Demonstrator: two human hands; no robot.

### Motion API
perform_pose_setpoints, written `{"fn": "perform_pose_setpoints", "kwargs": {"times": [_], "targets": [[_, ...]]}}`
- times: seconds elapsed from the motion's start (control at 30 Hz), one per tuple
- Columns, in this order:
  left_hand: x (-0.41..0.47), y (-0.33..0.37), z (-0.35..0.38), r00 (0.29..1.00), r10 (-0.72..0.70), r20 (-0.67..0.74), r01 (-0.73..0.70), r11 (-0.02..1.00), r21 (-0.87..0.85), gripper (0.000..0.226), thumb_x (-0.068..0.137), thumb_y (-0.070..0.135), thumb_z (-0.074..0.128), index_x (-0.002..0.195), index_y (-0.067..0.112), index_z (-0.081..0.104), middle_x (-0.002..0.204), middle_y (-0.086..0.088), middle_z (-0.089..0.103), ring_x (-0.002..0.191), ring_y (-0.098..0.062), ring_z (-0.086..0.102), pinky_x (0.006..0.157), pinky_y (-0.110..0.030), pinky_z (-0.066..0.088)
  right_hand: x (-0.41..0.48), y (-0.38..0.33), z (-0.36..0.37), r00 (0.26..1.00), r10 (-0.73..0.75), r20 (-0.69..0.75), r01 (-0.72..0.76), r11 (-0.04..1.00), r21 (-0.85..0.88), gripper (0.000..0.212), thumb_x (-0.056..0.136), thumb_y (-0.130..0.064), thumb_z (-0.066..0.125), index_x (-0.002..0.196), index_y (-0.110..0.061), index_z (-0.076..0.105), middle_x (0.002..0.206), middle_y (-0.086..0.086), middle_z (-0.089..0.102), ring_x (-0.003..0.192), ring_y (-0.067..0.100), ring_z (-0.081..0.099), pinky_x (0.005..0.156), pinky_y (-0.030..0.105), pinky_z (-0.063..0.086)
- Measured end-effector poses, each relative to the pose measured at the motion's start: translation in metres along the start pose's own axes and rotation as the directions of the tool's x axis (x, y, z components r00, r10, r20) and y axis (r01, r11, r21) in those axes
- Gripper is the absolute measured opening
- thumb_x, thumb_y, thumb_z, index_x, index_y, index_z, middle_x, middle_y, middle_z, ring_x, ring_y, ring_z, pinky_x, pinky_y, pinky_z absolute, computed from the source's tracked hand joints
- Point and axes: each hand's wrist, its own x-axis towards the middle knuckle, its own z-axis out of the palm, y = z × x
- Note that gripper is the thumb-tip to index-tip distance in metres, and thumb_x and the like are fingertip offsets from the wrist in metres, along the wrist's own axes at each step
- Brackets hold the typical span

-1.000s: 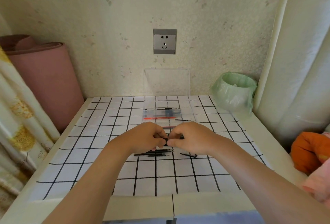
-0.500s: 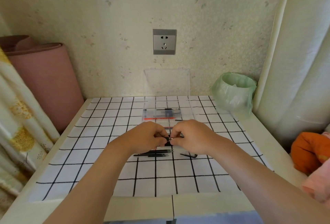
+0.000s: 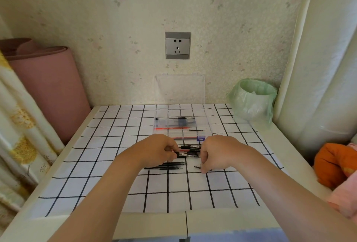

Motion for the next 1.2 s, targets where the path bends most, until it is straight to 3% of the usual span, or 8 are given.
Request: {"fn": "perform_pose_setpoints", "kwargs": {"times": [0.17,0.3,0.63,0.77,0.9,1.0,1.1,1.2], "targets": [[0.001,0.001,0.001,1.0,0.014,0.01,-0.014,1.0,-0.002,0.012,0.092,0.028,0.064,0.101,0.035,0.068,0.09,0.01,0.067,0.076,-0.004,0.061,0.081,-0.027,0.055,0.001,-0.001,0.003,0.999,-0.029,-0.036,0.03,0.999,0.021,0.018,0.076,-0.04,0.076,0.091,-0.033,0.072,0.095,-0.016,0.067,0.092,0.01,0.061,0.078,0.03,0.051],[0.0,0.003,0.001,1.0,0.025,0.003,-0.025,1.0,-0.007,0.01,0.092,0.028,0.064,0.098,0.035,0.068,0.087,0.013,0.067,0.075,-0.003,0.061,0.078,-0.025,0.054,0.0,-0.002,-0.002,0.989,-0.03,-0.143,0.051,0.987,0.151,0.014,0.077,-0.033,0.076,0.089,-0.032,0.069,0.082,-0.018,0.063,0.084,0.007,0.06,0.072,0.027,0.049],[-0.002,0.006,0.0,1.0,0.023,-0.018,-0.023,0.999,-0.031,0.012,0.092,0.027,0.064,0.1,0.031,0.071,0.08,0.015,0.065,0.069,0.0,0.06,0.071,-0.021,0.049,0.002,-0.004,-0.001,0.964,-0.082,-0.253,0.152,0.952,0.267,0.016,0.077,-0.037,0.076,0.093,-0.036,0.072,0.084,-0.017,0.067,0.081,0.001,0.061,0.073,0.027,0.051],[-0.002,0.009,0.0,0.999,0.014,-0.039,-0.017,0.997,-0.077,0.009,0.09,0.03,0.065,0.094,0.031,0.073,0.079,0.01,0.069,0.07,-0.005,0.063,0.074,-0.028,0.054,0.004,-0.007,0.002,0.949,-0.098,-0.299,0.193,0.932,0.307,0.016,0.079,-0.039,0.075,0.095,-0.037,0.072,0.082,-0.018,0.066,0.075,-0.001,0.059,0.064,0.021,0.044],[-0.003,0.011,-0.002,0.998,0.013,-0.058,-0.018,0.996,-0.086,0.01,0.09,0.033,0.064,0.091,0.029,0.073,0.082,0.005,0.071,0.071,-0.008,0.063,0.075,-0.03,0.054,0.006,-0.009,0.003,0.932,-0.09,-0.351,0.224,0.904,0.364,0.019,0.081,-0.037,0.075,0.1,-0.033,0.074,0.087,-0.019,0.068,0.079,-0.003,0.06,0.07,0.019,0.046],[-0.003,0.009,-0.004,0.997,0.022,-0.075,-0.028,0.997,-0.074,0.015,0.092,0.03,0.06,0.089,0.025,0.074,0.081,0.0,0.071,0.072,-0.016,0.063,0.075,-0.032,0.054,0.007,-0.008,0.002,0.916,-0.091,-0.39,0.226,0.921,0.316,0.018,0.086,-0.04,0.07,0.102,-0.032,0.074,0.093,-0.018,0.069,0.083,0.0,0.06,0.073,0.023,0.047],[-0.003,0.007,-0.004,0.994,0.054,-0.098,-0.06,0.997,-0.054,0.018,0.094,0.028,0.058,0.09,0.024,0.075,0.083,-0.001,0.071,0.077,-0.023,0.064,0.077,-0.038,0.054,0.007,-0.008,0.002,0.903,-0.139,-0.406,0.257,0.933,0.253,0.017,0.09,-0.039,0.065,0.103,-0.032,0.074,0.082,-0.019,0.064,0.074,0.0,0.056,0.064,0.021,0.04],[-0.001,0.004,-0.005,0.986,0.097,-0.136,-0.097,0.995,0.008,0.017,0.095,0.024,0.06,0.099,0.025,0.076,0.081,-0.002,0.069,0.069,-0.019,0.059,0.069,-0.035,0.05,0.009,-0.011,0.004,0.88,-0.173,-0.442,0.297,0.927,0.23,0.016,0.091,-0.035,0.065,0.102,-0.03,0.075,0.082,-0.016,0.067,0.076,0.004,0.058,0.066,0.025,0.043]]}}
